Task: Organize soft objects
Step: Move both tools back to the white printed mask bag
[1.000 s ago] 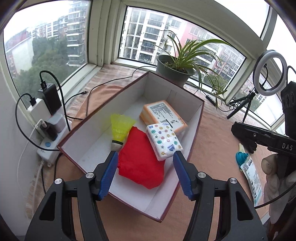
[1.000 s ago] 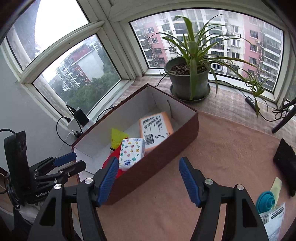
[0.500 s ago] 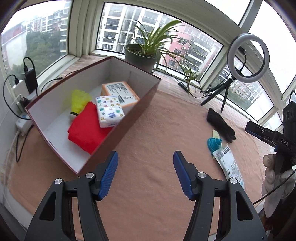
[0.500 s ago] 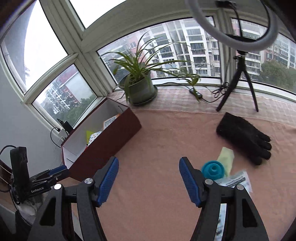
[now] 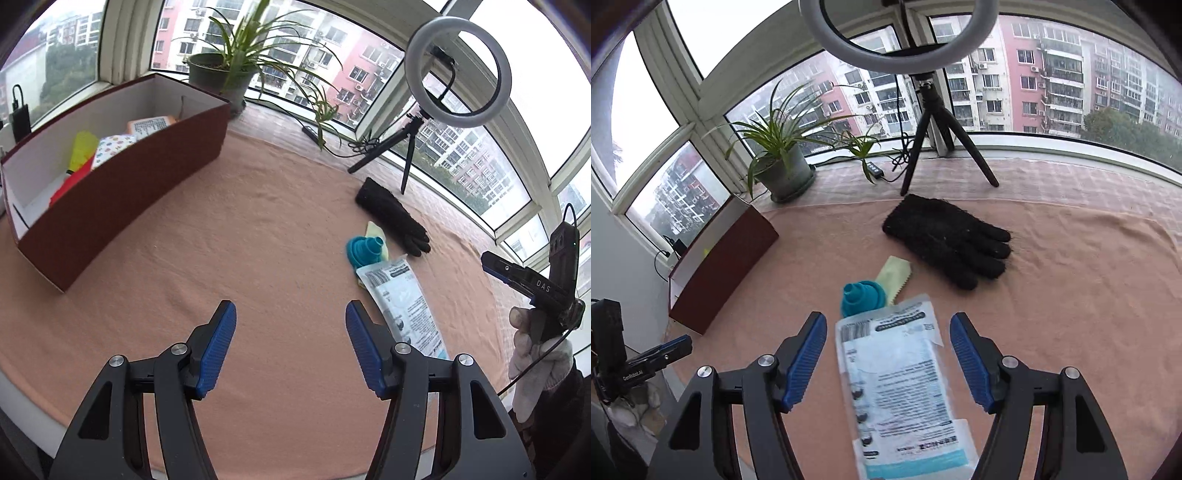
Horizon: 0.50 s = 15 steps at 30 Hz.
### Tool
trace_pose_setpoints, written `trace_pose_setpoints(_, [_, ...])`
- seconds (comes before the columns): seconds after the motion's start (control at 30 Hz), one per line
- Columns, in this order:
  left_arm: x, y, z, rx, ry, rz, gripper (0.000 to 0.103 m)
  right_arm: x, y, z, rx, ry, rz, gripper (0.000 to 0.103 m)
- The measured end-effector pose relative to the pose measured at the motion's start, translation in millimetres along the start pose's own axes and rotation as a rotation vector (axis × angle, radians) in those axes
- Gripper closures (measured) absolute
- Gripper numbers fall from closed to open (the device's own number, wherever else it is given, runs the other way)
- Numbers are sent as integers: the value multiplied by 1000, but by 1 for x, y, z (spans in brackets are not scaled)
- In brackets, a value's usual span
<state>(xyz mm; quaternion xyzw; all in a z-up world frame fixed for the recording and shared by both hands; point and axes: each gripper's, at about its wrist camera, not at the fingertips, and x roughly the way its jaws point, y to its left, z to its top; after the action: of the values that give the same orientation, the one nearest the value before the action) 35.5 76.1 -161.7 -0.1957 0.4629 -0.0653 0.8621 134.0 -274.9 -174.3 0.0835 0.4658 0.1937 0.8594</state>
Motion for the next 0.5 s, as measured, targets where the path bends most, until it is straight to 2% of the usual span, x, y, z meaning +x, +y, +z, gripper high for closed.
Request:
trace_pose_setpoints(0.23, [30, -44, -29, -11, 63, -49, 42, 19, -33, -22, -61, 134, 22, 37])
trace_pose_setpoints(0.5, [63, -88, -59, -22, 148, -114, 42, 43, -61, -42, -47, 259, 100, 37])
